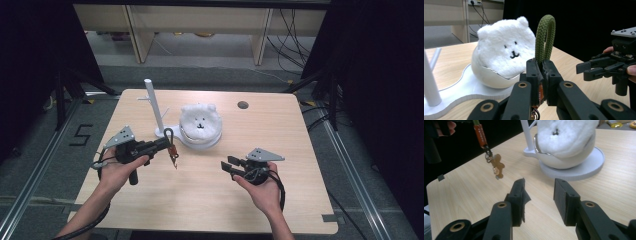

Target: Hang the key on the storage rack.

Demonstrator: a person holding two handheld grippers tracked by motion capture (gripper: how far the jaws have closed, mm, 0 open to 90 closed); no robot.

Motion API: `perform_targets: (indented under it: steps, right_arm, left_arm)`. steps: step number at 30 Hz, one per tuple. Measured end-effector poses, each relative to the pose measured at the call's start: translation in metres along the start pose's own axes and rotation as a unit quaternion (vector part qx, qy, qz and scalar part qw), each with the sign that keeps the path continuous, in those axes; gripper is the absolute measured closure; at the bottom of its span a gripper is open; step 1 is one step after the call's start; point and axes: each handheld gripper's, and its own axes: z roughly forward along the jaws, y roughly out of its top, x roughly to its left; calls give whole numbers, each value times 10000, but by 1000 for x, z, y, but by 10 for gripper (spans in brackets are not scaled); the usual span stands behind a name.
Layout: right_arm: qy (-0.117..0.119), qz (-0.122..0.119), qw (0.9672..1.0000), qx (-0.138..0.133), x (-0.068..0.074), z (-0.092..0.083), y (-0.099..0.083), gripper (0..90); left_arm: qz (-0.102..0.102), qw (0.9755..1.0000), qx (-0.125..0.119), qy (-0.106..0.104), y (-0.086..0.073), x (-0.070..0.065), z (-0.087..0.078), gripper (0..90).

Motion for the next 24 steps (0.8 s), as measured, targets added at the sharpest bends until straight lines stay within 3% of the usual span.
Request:
perform_targets:
  steps: [4, 6, 7, 8, 10, 12, 13, 15, 17, 18, 20, 21, 24]
  right_arm:
    - [-69, 144, 9999, -24, -2, -5, -6, 619]
    - [-84, 60, 9999, -24, -6, -8, -7, 620]
    - [-144, 217, 9997, 14, -4, -10, -8, 620]
    - [-148, 97, 9998, -19, -7, -12, -9, 620]
    - [-190, 215, 9996, -14, -7, -15, -10, 620]
    - [-292, 135, 9995, -4, -10, -20, -11, 620]
    - [-255, 340, 9991, -62, -8, -21, -12, 620]
    - [-306, 142, 9994, -89, -13, -25, -13, 620]
    - [-404, 191, 9990, -73, -15, -29, -15, 620]
    - [-336, 280, 9990, -130, -15, -29, -16, 619]
    - [-430, 198, 9987, -178, -18, -31, -18, 619]
    - [-421, 323, 9985, -165, -17, -34, -19, 619]
    - [-510, 278, 9981, -206, -21, -38, -23, 615]
  left_arm:
    - [44, 9999, 33, 138, 0, 3, -7, 841]
    - [43, 9998, 17, 188, 0, 5, -10, 841]
    - [46, 9998, 5, 190, 0, 6, -12, 841]
    - [38, 9997, 8, 233, 0, 7, -14, 841]
    - [31, 9996, 14, 270, -1, 9, -17, 841]
    - [36, 9996, 7, 292, -1, 11, -20, 841]
    - [28, 9995, 16, 329, -2, 11, -22, 841]
    - [29, 9994, 7, 349, -2, 13, -25, 841]
    - [23, 9993, -5, 381, -2, 15, -27, 841]
    - [31, 9992, -7, 399, -2, 16, -28, 841]
    - [48, 9990, 2, 439, -1, 17, -31, 841]
    - [42, 9989, 9, 462, -1, 17, -32, 841]
    - [55, 9987, -6, 510, -2, 18, -35, 841]
